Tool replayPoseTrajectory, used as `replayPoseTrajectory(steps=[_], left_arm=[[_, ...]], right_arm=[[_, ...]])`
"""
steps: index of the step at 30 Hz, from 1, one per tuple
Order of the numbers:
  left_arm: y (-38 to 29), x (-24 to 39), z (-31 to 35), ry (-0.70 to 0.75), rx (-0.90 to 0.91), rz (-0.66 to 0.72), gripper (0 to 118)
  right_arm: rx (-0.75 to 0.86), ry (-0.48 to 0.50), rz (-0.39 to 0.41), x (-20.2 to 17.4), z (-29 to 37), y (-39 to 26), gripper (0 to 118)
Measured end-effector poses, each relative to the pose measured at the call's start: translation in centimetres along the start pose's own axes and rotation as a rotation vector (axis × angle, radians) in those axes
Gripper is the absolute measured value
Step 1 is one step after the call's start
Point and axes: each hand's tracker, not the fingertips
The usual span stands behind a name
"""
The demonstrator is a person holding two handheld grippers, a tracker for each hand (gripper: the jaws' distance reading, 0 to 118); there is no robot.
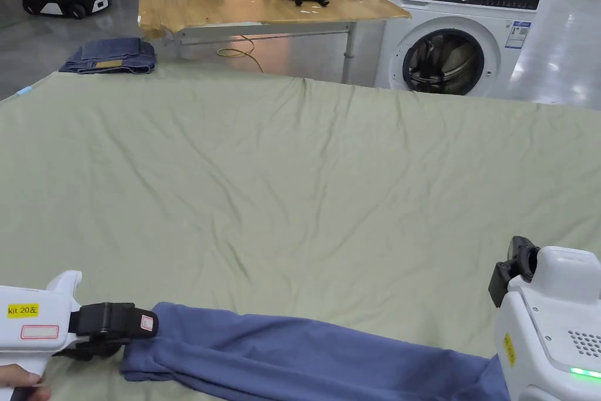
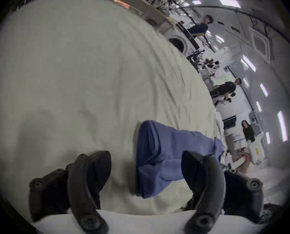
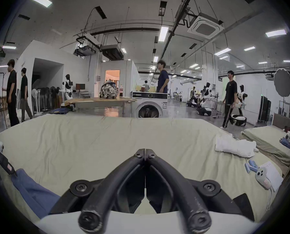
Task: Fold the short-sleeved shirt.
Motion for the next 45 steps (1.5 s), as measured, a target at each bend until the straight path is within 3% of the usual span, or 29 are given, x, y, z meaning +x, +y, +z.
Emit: replayPoseTrajectory(steps=[3, 7, 9, 10, 11, 13, 15, 26, 36, 40, 45], left_arm=[[0.0, -0.3, -0.5, -0.122, 0.040, 0.017, 90], [-0.1, -0.8, -2.9, -0.292, -0.057, 0.106, 87], [-0.1, -0.8, -3.6, -0.320, -0.041, 0.145, 68], [-0.1, -1.1, -4.0, -0.287, -0.032, 0.160, 39], [-0.2, -1.0, -4.4, -0.266, -0.032, 0.175, 18], [-0.7, -1.1, -4.8, -0.167, -0.054, 0.129, 10], [-0.7, -0.5, -4.3, -0.231, -0.020, 0.148, 7], [1.5, 2.1, 0.5, -0.158, 0.055, 0.070, 5], [3.8, 3.7, 8.4, 0.103, 0.148, 0.009, 5], [3.2, 5.7, 8.2, 0.083, 0.131, -0.001, 5], [2.3, 9.1, 6.2, -0.057, 0.087, -0.036, 5]], right_arm=[[-0.003, 0.003, 0.002, 0.0, 0.0, -0.1, 0], [-0.010, 0.006, -0.003, -0.1, -0.1, -0.2, 0], [-0.012, 0.007, -0.006, -0.2, -0.1, -0.3, 0], [-0.013, 0.007, -0.008, -0.2, -0.2, -0.3, 0], [-0.013, 0.007, -0.009, -0.3, -0.2, -0.3, 0], [-0.012, 0.007, -0.010, -0.3, -0.3, -0.4, 0], [-0.011, 0.004, -0.010, -0.2, -0.3, -0.5, 0], [-0.023, 0.005, 0.001, 0.4, -0.6, -0.6, 0], [-0.017, 0.021, 0.011, 0.5, -1.0, -0.3, 0], [-0.016, 0.031, 0.012, 0.4, -1.3, -0.2, 0], [-0.017, 0.037, 0.001, 0.2, -1.3, 0.0, 0]])
